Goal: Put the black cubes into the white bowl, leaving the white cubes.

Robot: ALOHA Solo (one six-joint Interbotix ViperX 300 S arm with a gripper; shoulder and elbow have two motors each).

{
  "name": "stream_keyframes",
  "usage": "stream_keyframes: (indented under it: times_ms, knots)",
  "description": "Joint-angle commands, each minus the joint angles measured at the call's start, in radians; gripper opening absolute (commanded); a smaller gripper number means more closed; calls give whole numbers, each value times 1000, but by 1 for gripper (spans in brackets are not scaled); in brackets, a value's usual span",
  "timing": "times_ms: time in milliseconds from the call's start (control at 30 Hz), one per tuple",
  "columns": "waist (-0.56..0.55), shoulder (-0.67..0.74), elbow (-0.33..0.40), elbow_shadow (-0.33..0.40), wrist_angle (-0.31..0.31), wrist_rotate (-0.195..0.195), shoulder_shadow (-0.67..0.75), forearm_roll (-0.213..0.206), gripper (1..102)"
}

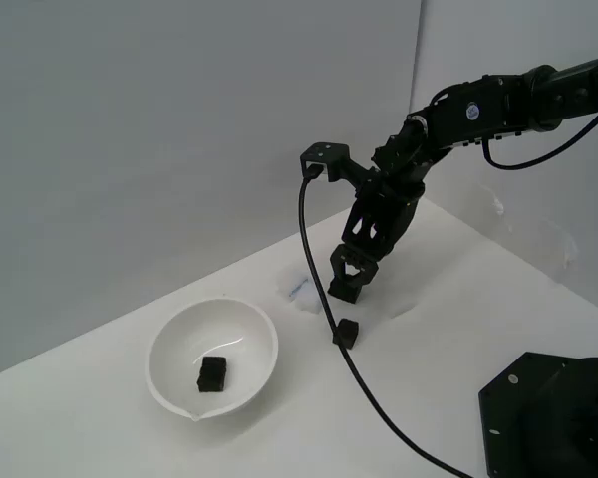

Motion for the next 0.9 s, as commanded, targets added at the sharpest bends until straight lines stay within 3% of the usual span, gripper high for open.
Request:
stream_keyframes:
  times_ms: [0, 533, 600, 767, 867]
  knots:
    - [-23, 3, 0, -5, -5, 14, 9, -21, 100]
    - [-55, -84, 0, -5, -38, 18, -80, -35, 97]
    - [-57, -78, 2, -3, -35, 18, -75, -35, 87]
    - [-57, -72, 2, -3, -29, 18, -66, -35, 32]
    - [-57, -61, 2, -3, -26, 18, -57, -35, 18]
